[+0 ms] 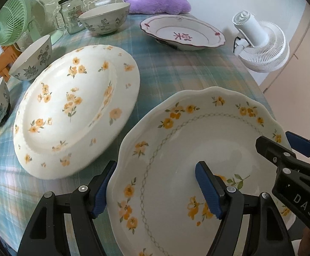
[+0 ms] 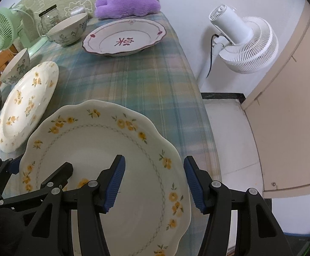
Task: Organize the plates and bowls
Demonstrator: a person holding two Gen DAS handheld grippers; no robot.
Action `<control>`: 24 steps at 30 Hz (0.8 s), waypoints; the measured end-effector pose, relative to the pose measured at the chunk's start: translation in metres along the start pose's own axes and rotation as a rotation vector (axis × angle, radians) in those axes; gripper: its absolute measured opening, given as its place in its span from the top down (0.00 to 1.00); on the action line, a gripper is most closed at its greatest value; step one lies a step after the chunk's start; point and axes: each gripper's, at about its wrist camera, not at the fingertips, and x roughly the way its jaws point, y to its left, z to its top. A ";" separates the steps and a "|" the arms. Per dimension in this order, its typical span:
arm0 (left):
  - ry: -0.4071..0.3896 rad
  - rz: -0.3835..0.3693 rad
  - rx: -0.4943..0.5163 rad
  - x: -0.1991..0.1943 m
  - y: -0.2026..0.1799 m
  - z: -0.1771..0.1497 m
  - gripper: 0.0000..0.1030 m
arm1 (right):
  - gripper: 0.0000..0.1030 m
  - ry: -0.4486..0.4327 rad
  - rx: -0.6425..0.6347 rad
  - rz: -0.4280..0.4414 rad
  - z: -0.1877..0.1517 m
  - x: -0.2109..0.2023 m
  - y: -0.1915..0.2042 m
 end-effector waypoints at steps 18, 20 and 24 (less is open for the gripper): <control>-0.017 -0.054 0.011 -0.026 0.017 -0.003 0.06 | 0.21 -0.042 0.026 0.060 0.001 -0.016 0.007; -0.031 -0.050 0.007 -0.032 0.026 -0.003 0.06 | 0.21 -0.062 0.015 0.067 0.001 -0.024 0.016; -0.050 -0.049 0.005 -0.043 0.047 -0.003 0.06 | 0.21 -0.094 -0.010 0.071 0.002 -0.037 0.038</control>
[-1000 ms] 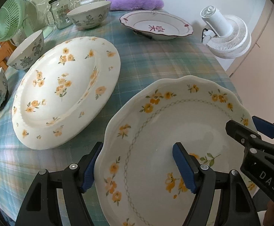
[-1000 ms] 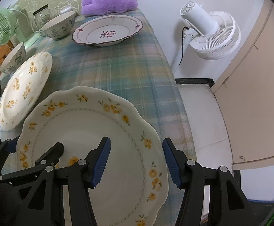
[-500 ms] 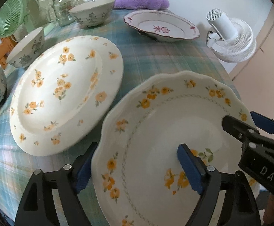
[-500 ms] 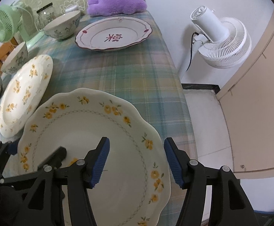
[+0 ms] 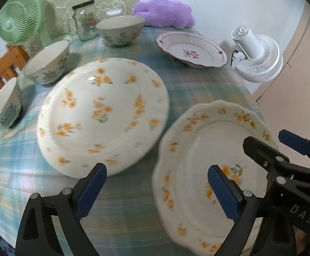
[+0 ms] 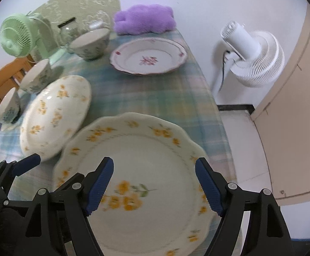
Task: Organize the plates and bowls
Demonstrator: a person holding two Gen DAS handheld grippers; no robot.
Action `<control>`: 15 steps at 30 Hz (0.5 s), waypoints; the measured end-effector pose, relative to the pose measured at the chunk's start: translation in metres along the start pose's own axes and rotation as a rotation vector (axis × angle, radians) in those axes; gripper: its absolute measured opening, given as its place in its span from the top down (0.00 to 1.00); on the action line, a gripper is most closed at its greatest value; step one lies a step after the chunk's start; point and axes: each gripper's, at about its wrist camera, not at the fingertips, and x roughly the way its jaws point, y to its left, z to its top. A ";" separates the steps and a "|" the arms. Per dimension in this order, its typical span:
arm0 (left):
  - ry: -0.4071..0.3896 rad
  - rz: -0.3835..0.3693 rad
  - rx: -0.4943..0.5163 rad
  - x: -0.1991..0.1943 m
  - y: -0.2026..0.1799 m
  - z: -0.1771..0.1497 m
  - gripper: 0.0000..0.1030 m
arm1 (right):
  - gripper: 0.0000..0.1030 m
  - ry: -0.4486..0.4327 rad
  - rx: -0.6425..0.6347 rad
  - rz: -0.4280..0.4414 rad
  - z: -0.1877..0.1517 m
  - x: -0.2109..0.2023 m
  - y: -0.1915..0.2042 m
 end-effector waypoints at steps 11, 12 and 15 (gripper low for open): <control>-0.045 0.001 0.035 -0.025 0.062 0.000 0.08 | 0.21 -0.031 0.006 0.004 0.001 -0.016 0.074; -0.049 0.001 0.036 -0.027 0.068 0.000 0.08 | 0.21 -0.034 0.012 0.001 0.000 -0.017 0.080; -0.065 0.005 0.037 -0.032 0.086 0.001 0.08 | 0.21 -0.041 0.029 -0.008 0.001 -0.020 0.096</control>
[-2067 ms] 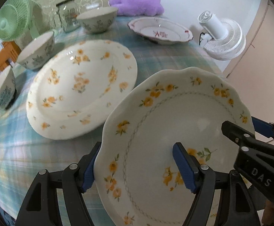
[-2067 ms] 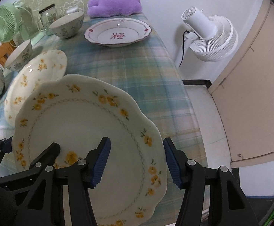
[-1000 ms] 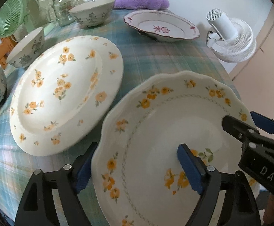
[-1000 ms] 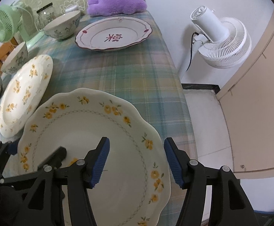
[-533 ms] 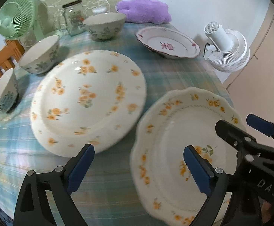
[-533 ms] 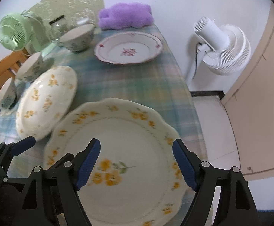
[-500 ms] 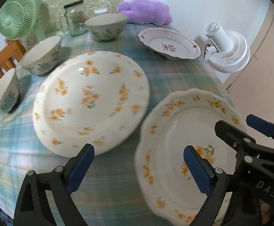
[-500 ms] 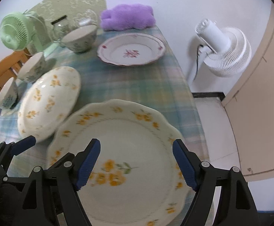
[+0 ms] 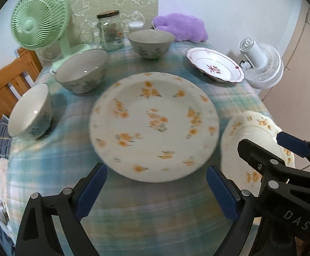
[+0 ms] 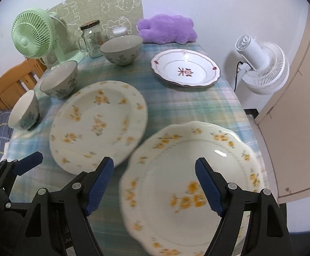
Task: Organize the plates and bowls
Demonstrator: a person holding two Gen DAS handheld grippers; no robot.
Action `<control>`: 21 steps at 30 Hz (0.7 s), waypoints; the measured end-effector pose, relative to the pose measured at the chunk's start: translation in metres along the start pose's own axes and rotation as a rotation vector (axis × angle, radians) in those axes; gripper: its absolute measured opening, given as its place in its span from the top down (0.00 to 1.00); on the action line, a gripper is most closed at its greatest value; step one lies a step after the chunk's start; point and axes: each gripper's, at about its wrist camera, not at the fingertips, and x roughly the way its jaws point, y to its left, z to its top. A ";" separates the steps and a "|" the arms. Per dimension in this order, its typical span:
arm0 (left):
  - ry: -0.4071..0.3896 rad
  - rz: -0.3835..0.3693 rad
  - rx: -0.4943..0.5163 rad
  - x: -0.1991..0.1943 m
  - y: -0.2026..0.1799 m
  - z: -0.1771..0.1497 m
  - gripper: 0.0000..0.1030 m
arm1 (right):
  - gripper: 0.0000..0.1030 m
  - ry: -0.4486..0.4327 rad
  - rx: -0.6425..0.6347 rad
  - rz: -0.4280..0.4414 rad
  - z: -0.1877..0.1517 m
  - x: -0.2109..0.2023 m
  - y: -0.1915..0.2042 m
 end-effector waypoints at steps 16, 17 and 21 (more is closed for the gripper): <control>-0.026 0.031 -0.041 0.017 0.062 0.033 0.18 | 0.26 -0.048 0.066 -0.073 0.034 0.015 0.066; -0.026 0.036 -0.049 0.021 0.063 0.036 0.18 | 0.26 -0.049 0.062 -0.076 0.037 0.018 0.067; -0.009 0.066 -0.083 0.040 0.066 0.044 0.19 | 0.28 -0.035 0.045 -0.082 0.048 0.036 0.066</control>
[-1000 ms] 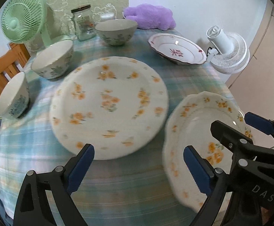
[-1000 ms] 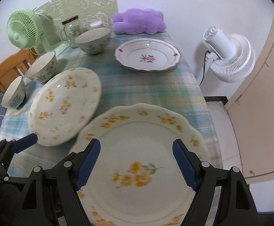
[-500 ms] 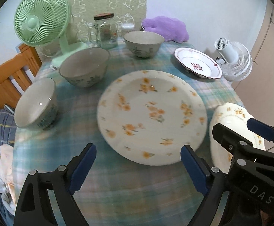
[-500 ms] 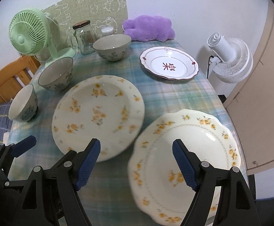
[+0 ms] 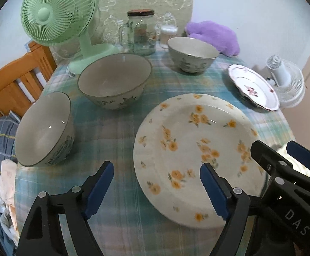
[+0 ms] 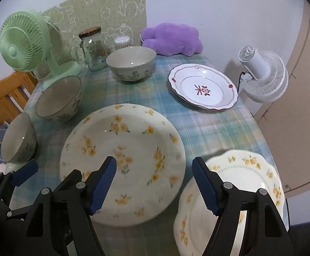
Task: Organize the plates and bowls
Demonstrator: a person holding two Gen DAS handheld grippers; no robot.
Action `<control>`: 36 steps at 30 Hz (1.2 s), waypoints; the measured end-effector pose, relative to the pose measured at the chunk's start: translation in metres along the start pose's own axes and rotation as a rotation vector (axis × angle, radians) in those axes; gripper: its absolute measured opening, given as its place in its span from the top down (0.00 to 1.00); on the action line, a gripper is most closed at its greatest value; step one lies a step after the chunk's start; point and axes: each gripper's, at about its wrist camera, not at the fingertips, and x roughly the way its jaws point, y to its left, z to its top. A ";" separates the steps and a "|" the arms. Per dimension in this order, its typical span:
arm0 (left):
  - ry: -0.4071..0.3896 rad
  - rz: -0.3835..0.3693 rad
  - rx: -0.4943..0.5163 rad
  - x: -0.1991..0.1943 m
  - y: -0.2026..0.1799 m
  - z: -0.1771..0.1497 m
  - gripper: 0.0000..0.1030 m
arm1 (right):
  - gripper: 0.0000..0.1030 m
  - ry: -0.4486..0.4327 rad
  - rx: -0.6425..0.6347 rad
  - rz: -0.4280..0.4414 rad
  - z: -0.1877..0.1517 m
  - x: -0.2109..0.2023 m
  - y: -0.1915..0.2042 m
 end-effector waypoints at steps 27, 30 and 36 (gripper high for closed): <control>0.096 0.105 -0.043 0.063 -0.016 0.017 0.28 | 0.39 0.149 -0.038 -0.015 0.034 0.100 -0.008; 0.098 0.109 -0.038 0.063 -0.017 0.018 0.28 | 0.41 0.154 -0.043 -0.023 0.033 0.104 -0.008; 0.110 0.108 -0.036 0.063 -0.017 0.020 0.29 | 0.41 0.163 -0.050 -0.043 0.031 0.103 -0.006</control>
